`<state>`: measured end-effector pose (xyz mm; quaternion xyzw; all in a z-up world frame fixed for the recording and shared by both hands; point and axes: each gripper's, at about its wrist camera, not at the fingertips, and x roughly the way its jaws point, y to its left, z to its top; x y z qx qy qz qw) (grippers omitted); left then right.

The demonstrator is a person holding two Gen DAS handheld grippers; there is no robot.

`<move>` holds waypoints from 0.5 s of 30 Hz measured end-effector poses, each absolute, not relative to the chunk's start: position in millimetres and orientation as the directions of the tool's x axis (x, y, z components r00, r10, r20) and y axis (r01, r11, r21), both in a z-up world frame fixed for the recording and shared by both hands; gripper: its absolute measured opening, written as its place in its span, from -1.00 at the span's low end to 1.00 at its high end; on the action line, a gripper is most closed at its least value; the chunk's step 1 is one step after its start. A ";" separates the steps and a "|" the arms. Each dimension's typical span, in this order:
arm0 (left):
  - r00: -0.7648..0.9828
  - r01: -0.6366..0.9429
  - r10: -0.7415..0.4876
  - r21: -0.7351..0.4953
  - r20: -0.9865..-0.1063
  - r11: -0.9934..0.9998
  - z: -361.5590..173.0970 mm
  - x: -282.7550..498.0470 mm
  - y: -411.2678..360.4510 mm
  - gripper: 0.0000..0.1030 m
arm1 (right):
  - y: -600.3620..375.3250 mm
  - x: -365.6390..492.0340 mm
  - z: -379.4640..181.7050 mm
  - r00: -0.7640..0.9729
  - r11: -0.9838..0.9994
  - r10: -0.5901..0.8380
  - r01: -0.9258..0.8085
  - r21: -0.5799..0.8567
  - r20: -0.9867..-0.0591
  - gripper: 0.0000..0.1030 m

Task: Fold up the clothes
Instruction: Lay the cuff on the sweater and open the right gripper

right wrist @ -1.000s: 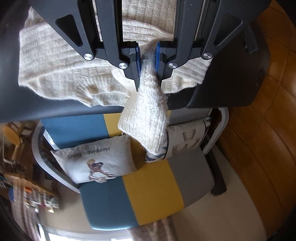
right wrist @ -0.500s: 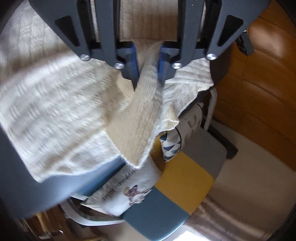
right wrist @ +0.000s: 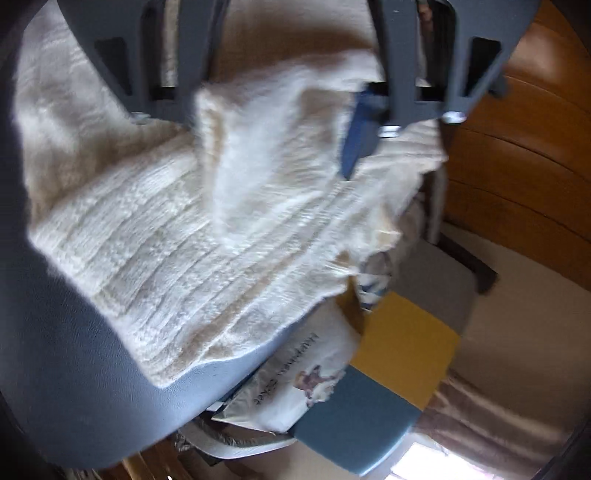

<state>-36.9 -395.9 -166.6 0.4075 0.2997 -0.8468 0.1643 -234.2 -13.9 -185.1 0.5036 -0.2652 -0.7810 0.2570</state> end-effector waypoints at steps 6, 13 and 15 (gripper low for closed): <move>-0.617 0.522 -0.035 -0.375 -0.786 -0.766 -166.7 -37.6 -395.1 -0.71 | -20.5 -230.2 -175.0 -0.379 -0.793 -0.604 0.197 0.576 -0.702 -0.70; -0.621 0.523 -0.040 -0.376 -0.783 -0.764 -167.6 -37.7 -394.4 -0.71 | -35.0 -243.7 -116.2 -0.456 -0.812 -0.583 0.350 0.466 -0.673 -0.81; -0.620 0.521 -0.043 -0.370 -0.783 -0.769 -167.7 -38.1 -393.5 -0.70 | -39.1 -253.2 -98.7 -0.480 -0.810 -0.585 0.380 0.446 -0.654 -0.81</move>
